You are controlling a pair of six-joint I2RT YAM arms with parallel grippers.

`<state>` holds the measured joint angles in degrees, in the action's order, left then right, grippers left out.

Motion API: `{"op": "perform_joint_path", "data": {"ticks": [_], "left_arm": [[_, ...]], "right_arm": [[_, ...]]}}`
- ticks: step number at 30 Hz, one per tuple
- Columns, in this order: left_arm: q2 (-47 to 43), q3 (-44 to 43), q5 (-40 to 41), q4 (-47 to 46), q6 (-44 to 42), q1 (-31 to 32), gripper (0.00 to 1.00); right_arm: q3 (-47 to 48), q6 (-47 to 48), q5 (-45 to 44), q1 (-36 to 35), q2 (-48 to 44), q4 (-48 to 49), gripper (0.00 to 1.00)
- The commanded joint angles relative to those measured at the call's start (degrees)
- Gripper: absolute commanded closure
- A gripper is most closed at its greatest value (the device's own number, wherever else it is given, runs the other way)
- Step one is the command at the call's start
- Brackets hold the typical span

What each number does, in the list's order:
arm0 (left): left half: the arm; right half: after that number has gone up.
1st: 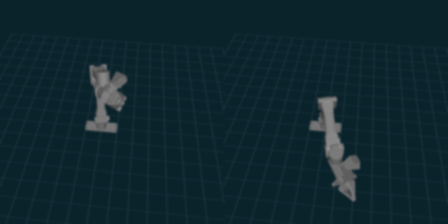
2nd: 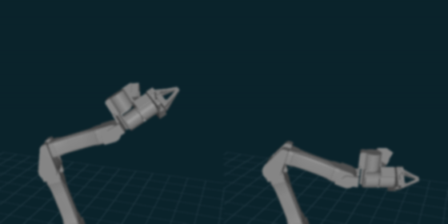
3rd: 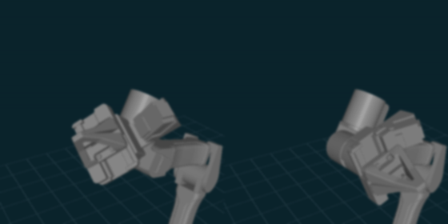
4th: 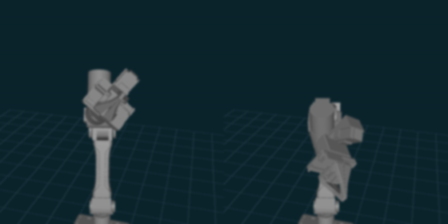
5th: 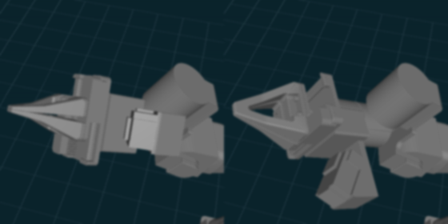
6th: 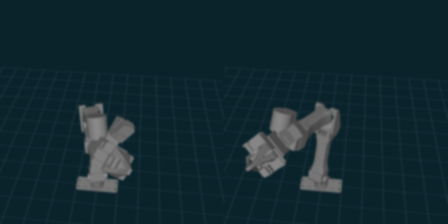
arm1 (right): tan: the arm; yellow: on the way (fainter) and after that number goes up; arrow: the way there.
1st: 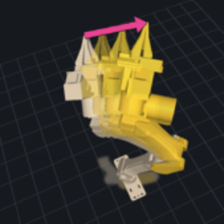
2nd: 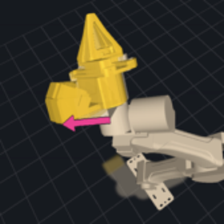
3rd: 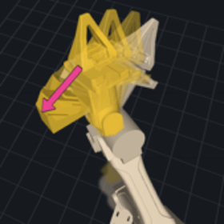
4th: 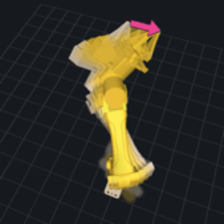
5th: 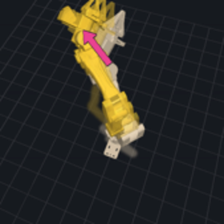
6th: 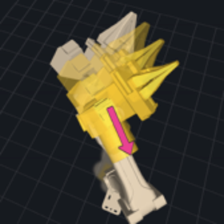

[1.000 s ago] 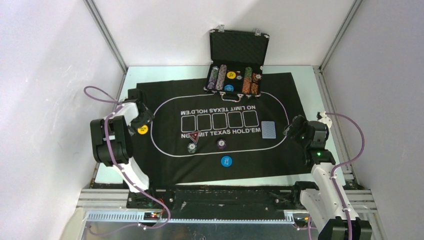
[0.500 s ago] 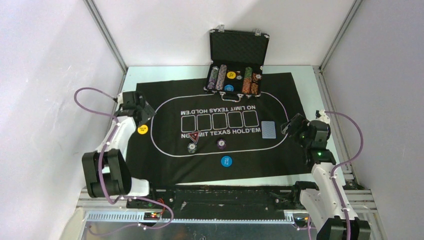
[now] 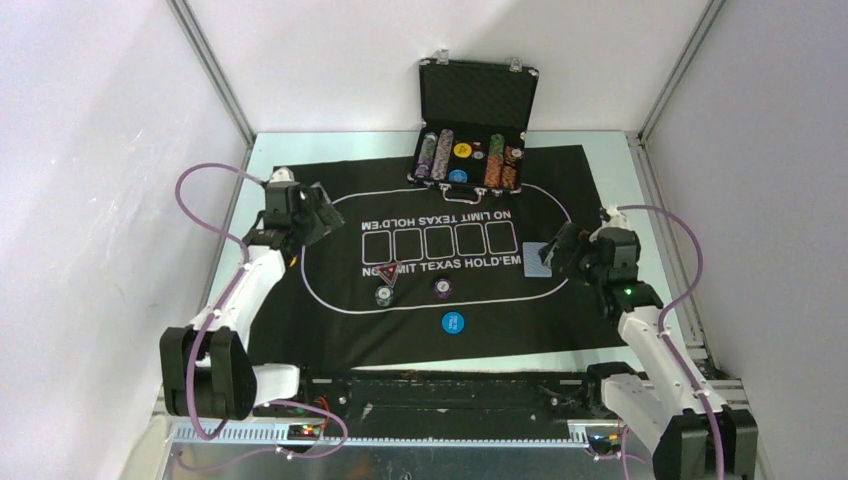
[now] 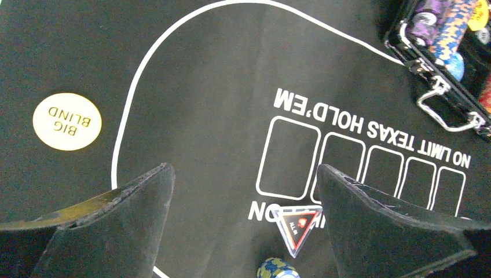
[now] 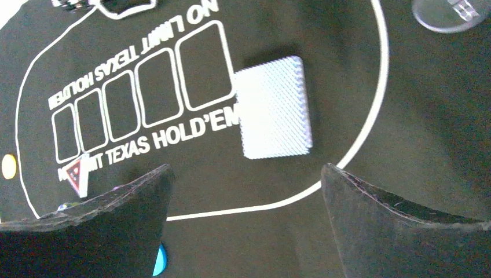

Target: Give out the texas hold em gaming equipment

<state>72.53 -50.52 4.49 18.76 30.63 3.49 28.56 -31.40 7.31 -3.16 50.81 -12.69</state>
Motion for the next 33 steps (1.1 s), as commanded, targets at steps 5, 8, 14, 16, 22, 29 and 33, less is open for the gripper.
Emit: {"op": "perform_joint_path", "data": {"ticks": [5, 8, 14, 16, 22, 29, 33], "left_arm": [[-3.15, 2.71, -6.42, -4.98, -3.38, 0.40, 0.00], [-3.45, 3.29, -7.38, -5.76, -3.63, 0.60, 0.00], [-3.49, 3.84, -9.43, -6.85, -3.34, 0.82, 0.00], [-3.72, 3.96, -9.95, -7.09, -3.40, 0.95, 0.00], [-4.02, 4.06, -9.97, -6.83, -3.36, 1.78, 0.00], [-2.81, 3.00, -8.17, -5.36, -3.49, 2.81, 0.00], [-2.31, 3.01, -7.77, -5.31, -3.44, 2.77, 0.00]], "right_arm": [[9.33, 2.61, -10.15, -12.57, 3.16, 2.13, 0.01], [12.19, 4.80, -14.48, -17.82, 5.26, 1.69, 0.00], [18.91, 6.29, -16.32, -20.05, 13.72, -2.28, 0.00], [20.77, 6.60, -15.36, -20.46, 16.60, -3.25, 0.00], [26.40, 8.19, -14.81, -25.41, 25.02, -6.77, 0.00], [33.12, 10.77, -10.52, -36.29, 36.14, -5.70, 0.01], [40.05, 11.66, -11.38, -41.44, 44.20, -9.48, 0.04]]}}
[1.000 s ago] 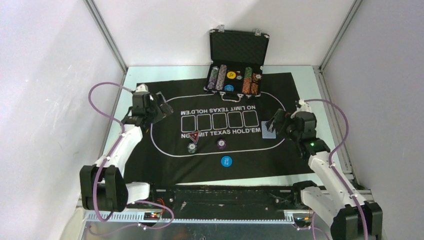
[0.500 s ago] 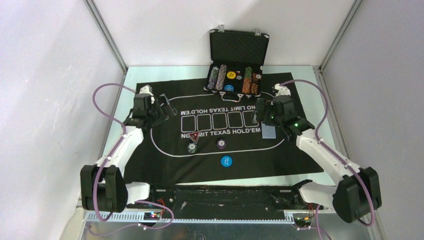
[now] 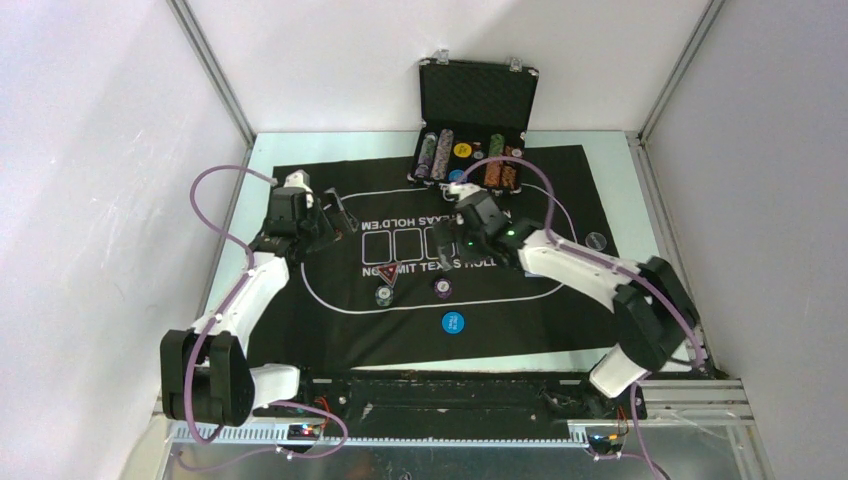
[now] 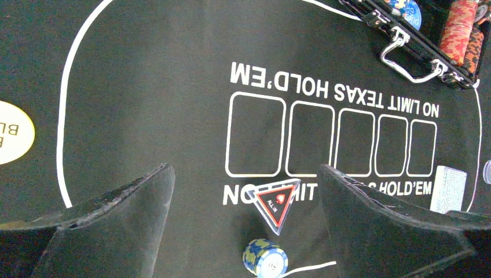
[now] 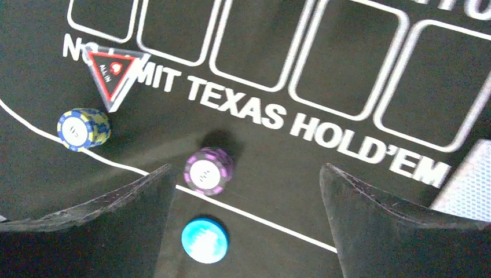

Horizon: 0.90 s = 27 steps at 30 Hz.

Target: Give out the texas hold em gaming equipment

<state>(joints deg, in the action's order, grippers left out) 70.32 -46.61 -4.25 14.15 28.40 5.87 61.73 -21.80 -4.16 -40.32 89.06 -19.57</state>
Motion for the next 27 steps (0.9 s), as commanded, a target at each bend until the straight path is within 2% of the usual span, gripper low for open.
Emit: {"op": "perform_joint_path", "data": {"ticks": [1, 8, 17, 20, 27], "left_arm": [[0.34, -1.08, 1.13, -0.52, -1.19, 0.46, 0.00], [1.98, -2.09, 2.07, 1.06, -1.25, 0.51, 0.00], [2.60, -2.47, 2.13, 1.15, -1.19, 0.60, 0.00], [2.73, -2.48, 2.33, 1.30, -1.30, 0.55, 0.00], [2.72, -2.61, 2.36, 1.54, -1.25, 0.55, 0.00]], "right_arm": [[7.72, 2.28, -0.55, -5.70, 7.23, -3.24, 0.05], [13.98, 1.53, -1.60, -8.10, 15.79, -7.79, 0.11], [14.23, 0.72, -1.36, -9.64, 18.73, -10.60, 0.22], [14.25, 0.66, -0.77, -9.84, 19.28, -10.91, 0.29], [14.20, 0.95, -0.54, -10.24, 20.63, -8.91, 0.32]]}}
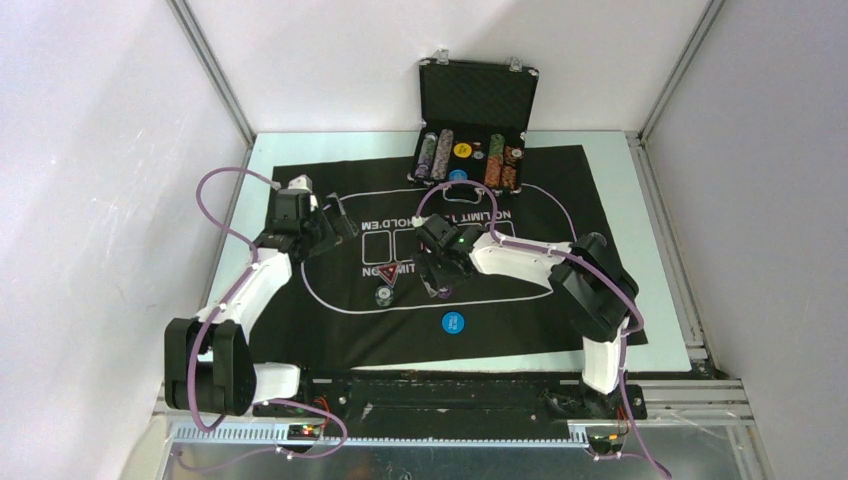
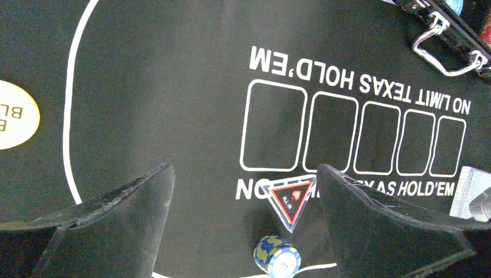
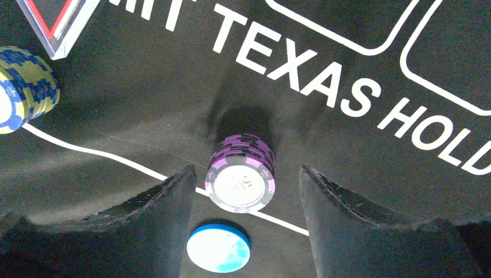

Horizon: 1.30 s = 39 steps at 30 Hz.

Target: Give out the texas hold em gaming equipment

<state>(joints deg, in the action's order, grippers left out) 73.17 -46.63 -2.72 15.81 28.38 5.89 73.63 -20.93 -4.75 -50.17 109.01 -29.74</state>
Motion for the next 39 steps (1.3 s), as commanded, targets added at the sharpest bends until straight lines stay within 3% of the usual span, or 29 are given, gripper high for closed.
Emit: {"op": "perform_joint_path", "data": {"ticks": [1, 11, 27, 39], "left_arm": [[-0.13, -2.56, 0.86, -0.07, -1.22, 0.53, 0.00], [-0.04, -2.58, 0.87, 0.14, -1.17, 0.62, 0.00], [-0.06, -2.67, 1.01, 0.39, -1.20, 0.62, 0.00], [-0.74, -2.43, 1.14, 0.53, -1.15, 0.62, 0.00]], "right_arm": [[2.31, 0.04, 0.13, -0.48, 0.85, 1.54, 0.33], [2.36, -0.09, -1.83, -1.07, 1.34, 1.93, 0.42], [2.31, -0.28, -2.65, -1.20, 0.07, 2.32, 0.72], [2.34, -0.82, -2.14, -1.26, -3.55, 2.14, 0.86]]}}
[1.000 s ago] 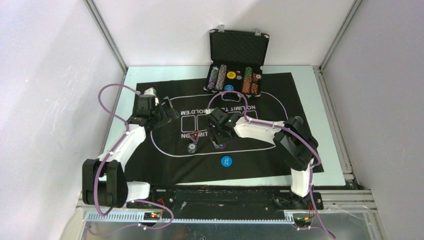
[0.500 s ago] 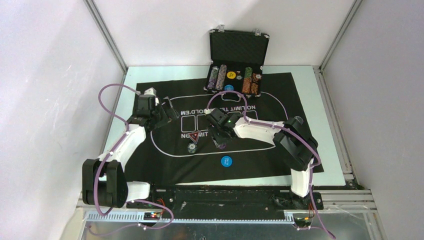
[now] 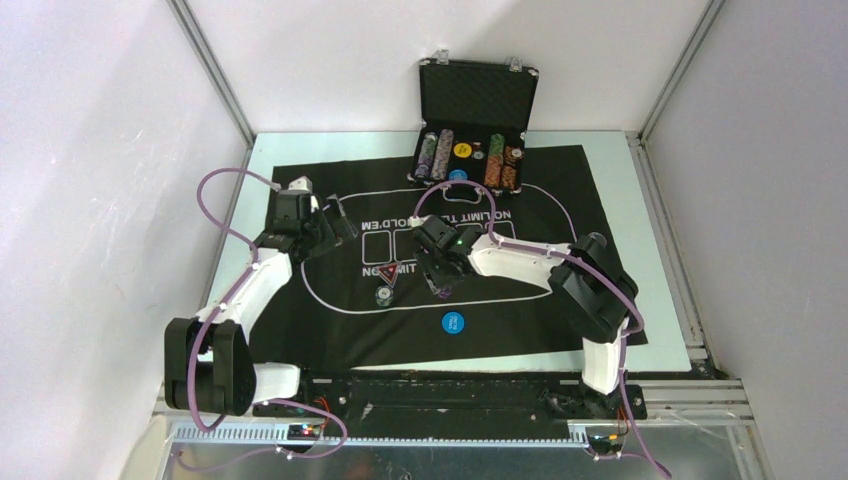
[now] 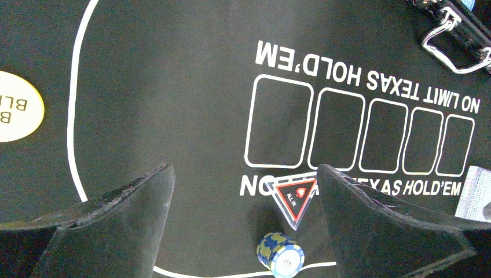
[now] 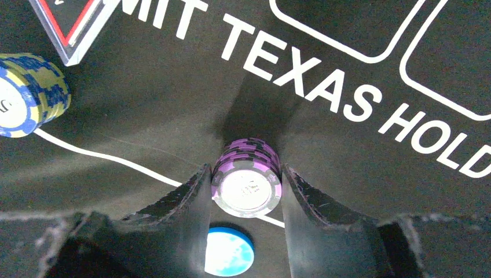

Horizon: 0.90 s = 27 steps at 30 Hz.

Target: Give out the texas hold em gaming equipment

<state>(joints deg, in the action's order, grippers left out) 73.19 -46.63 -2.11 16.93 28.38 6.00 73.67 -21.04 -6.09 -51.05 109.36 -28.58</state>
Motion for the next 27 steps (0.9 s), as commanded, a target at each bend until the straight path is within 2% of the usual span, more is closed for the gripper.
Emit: {"op": "perform_joint_path", "data": {"ticks": [1, 9, 13, 20, 27], "left_arm": [[-0.77, -2.42, 0.53, -0.58, -1.14, 0.51, 0.00], [-0.93, -2.41, 0.77, -0.38, -1.20, 0.50, 0.00], [-1.10, -2.33, 1.18, -0.34, -1.22, 0.51, 0.00], [-0.77, -2.67, 1.85, -0.22, -1.22, 0.52, 0.00], [-0.83, -2.85, 2.81, 0.28, -1.20, 0.50, 0.00]], "right_arm": [[2.28, -0.73, -0.91, -0.44, -4.16, 0.98, 0.88], [2.31, -0.94, -1.57, 0.29, -6.15, 0.87, 0.91], [2.27, -1.67, -2.75, 3.12, -8.10, -0.46, 0.92], [0.68, -1.39, -5.12, 13.85, -12.68, -1.44, 0.94], [-1.46, 0.53, -3.67, 31.97, -14.46, 2.13, 0.94]]}}
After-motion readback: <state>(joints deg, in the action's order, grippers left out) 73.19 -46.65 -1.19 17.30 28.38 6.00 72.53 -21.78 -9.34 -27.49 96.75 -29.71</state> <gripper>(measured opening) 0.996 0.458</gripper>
